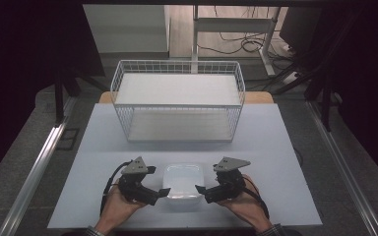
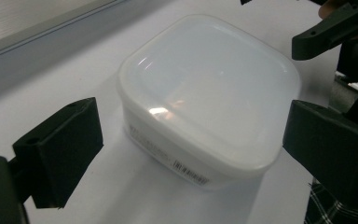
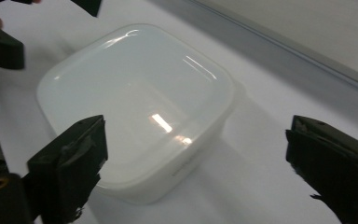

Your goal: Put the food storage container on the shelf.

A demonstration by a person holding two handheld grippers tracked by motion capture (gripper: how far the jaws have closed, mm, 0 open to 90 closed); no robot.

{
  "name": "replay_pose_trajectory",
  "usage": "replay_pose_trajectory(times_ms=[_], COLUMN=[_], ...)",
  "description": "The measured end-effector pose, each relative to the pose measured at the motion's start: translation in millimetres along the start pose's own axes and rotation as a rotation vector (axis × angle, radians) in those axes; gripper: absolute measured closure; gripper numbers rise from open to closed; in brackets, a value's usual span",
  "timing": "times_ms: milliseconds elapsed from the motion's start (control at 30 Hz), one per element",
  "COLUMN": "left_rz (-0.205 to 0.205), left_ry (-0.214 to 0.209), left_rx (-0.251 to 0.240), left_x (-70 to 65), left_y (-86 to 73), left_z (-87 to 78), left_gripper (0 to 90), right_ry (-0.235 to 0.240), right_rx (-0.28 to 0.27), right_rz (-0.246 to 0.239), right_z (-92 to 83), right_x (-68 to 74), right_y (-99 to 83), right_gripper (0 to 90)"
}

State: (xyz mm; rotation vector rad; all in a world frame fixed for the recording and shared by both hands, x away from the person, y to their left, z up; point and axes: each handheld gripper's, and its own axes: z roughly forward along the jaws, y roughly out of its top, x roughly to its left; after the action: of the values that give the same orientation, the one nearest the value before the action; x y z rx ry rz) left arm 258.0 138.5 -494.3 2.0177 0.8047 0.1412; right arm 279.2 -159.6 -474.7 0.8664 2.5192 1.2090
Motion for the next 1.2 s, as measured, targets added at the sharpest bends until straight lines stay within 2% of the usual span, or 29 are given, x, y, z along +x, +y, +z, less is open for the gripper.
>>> replay_pose_trajectory(times_ms=[100,233,300,367,433,500,567,667,733,767,800,933,967,1000,1033,1133,1167,1200], left_rz=[0.005,-0.023,-0.041,-0.048,-0.08,-0.09,-0.113,-0.153,-0.157,-0.158,-0.174,-0.195,-0.22,-0.22,-0.232,-0.243,-0.254,-0.254], left_ry=[0.008,0.003,-0.02,-0.049,-0.081,-0.092,-0.104,-0.128,-0.129,-0.118,-0.113,-0.087,-0.077,-0.077,-0.066,-0.053,-0.048,-0.048], left_rx=[0.014,0.022,0.036,0.049,0.047,0.056,0.069,0.064,0.058,0.047,0.048,0.048,0.038,0.038,0.016,0.001,-0.01,-0.01], left_x=[0.9,6.5,8.9,8.8,8.6,6.9,5.0,5.6,5.1,4.0,2.5,-1.8,-2.9,-2.9,-2.4,-1.7,-1.2,-1.2], left_y=[4.2,7.0,5.1,1.9,0.0,-0.9,-2.9,-8.2,-9.5,-10.9,-11.2,-10.0,-9.6,-9.6,-9.7,-10.4,-11.9,-11.9], left_z=[6.6,14.0,19.6,24.2,25.7,24.5,21.5,10.5,7.2,1.8,-1.5,-4.6,-6.4,-6.4,-10.2,-12.0,-12.1,-12.1], left_gripper=[5.9,7.9,8.4,9.8,11.2,13.0,15.3,28.5,41.6,41.6,51.8,59.7,62.3,64.7,68.6,76.5,77.4,77.9], right_ry=[0.033,0.052,0.055,0.074,0.1,0.139,0.156,0.163,0.158,0.158,0.139,0.131,0.13,0.13,0.126,0.109,0.086,0.086], right_rx=[0.008,0.033,0.054,0.066,0.08,0.096,0.115,0.136,0.131,0.131,0.113,0.109,0.101,0.101,0.081,0.058,0.037,0.037], right_rz=[0.032,0.036,0.038,0.082,0.129,0.167,0.208,0.237,0.246,0.246,0.252,0.288,0.301,0.301,0.319,0.318,0.319,0.319], right_z=[5.8,18.0,22.4,24.5,24.7,24.1,23.4,15.1,8.5,8.5,0.0,-7.4,-8.8,-8.8,-11.8,-14.0,-14.7,-14.7], right_x=[-1.0,1.3,1.9,-0.3,-2.2,-2.9,-2.5,-1.0,-0.7,-0.7,0.0,1.0,0.8,0.8,0.5,0.9,3.3,3.3], right_y=[1.8,4.7,4.8,3.8,2.4,0.7,-1.2,-3.0,-4.6,-4.6,-5.2,-5.8,-6.2,-6.2,-6.1,-6.0,-6.1,-6.1], right_gripper=[11.4,11.9,10.5,10.7,13.1,16.0,16.4,27.4,38.1,38.1,51.7,61.2,63.6,63.6,69.5,74.4,76.9,76.9])
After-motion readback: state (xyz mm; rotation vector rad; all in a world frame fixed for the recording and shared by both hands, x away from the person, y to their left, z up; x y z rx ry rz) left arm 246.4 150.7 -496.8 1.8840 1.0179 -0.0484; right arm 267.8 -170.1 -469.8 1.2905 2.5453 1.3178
